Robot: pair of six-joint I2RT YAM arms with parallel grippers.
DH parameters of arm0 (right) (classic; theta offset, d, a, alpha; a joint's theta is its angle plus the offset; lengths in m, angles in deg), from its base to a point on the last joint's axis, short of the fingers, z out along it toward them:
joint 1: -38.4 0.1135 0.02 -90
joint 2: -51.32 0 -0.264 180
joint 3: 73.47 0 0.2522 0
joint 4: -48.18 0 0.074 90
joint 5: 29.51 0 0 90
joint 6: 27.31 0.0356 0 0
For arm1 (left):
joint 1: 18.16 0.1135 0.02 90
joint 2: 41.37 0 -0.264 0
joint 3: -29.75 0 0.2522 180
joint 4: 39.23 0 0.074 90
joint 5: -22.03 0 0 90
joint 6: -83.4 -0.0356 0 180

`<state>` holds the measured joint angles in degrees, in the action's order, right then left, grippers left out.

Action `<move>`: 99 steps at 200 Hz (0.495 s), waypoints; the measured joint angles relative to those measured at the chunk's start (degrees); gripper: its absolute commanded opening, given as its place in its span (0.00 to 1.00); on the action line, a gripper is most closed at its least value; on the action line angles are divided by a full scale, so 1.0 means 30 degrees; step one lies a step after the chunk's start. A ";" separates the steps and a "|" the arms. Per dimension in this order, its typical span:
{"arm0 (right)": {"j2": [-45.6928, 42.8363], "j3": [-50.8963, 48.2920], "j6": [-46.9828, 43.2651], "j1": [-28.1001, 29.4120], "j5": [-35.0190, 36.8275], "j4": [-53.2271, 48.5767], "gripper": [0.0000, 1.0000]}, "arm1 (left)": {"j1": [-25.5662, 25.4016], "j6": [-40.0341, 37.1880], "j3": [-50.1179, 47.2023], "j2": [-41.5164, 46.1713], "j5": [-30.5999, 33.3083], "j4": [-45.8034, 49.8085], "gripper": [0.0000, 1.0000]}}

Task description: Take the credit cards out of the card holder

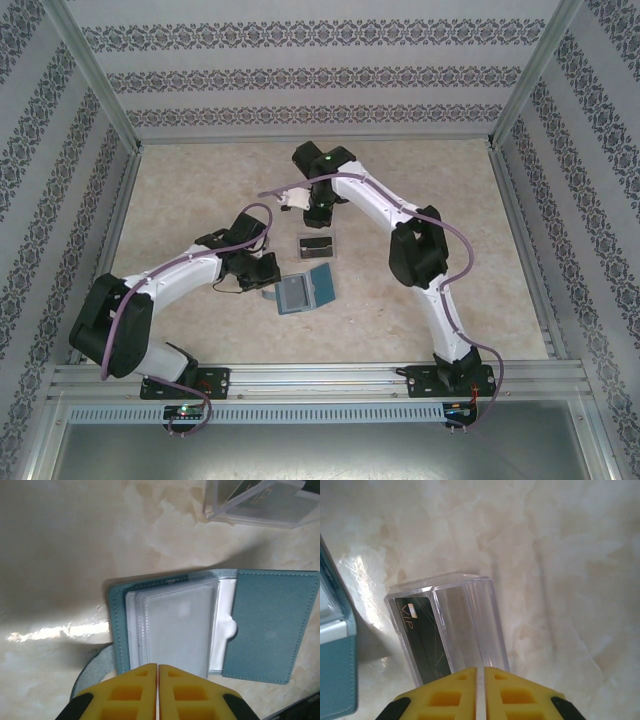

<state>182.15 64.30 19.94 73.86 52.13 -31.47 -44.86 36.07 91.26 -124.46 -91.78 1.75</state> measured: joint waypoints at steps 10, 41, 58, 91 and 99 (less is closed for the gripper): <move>-0.0648 -0.0510 0.0707 -0.0007 -0.0007 0.0401 0.15 | -0.0066 0.0000 0.0160 -0.0204 -0.0036 -0.0051 0.09; -0.3053 -0.3308 0.4226 -0.0036 -0.0095 0.2353 0.17 | -0.0248 -0.0015 0.0335 -0.0714 -0.0219 -0.0160 0.08; -0.4481 -0.5464 0.6725 -0.0036 -0.0189 0.3832 0.16 | -0.0350 -0.0109 0.0488 -0.1093 -0.0204 -0.0146 0.08; -0.6921 -0.9697 1.1730 -0.0029 -0.0546 0.6513 0.14 | -0.0379 -0.0495 0.0750 -0.1756 0.0102 0.0226 0.08; -0.7504 -1.0754 1.3085 -0.0029 -0.0780 0.7227 0.13 | -0.0401 -0.0605 0.0765 -0.1829 0.0189 0.0350 0.08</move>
<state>159.63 32.04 59.20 73.77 49.79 -9.79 -46.06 34.26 93.55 -129.95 -91.22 2.80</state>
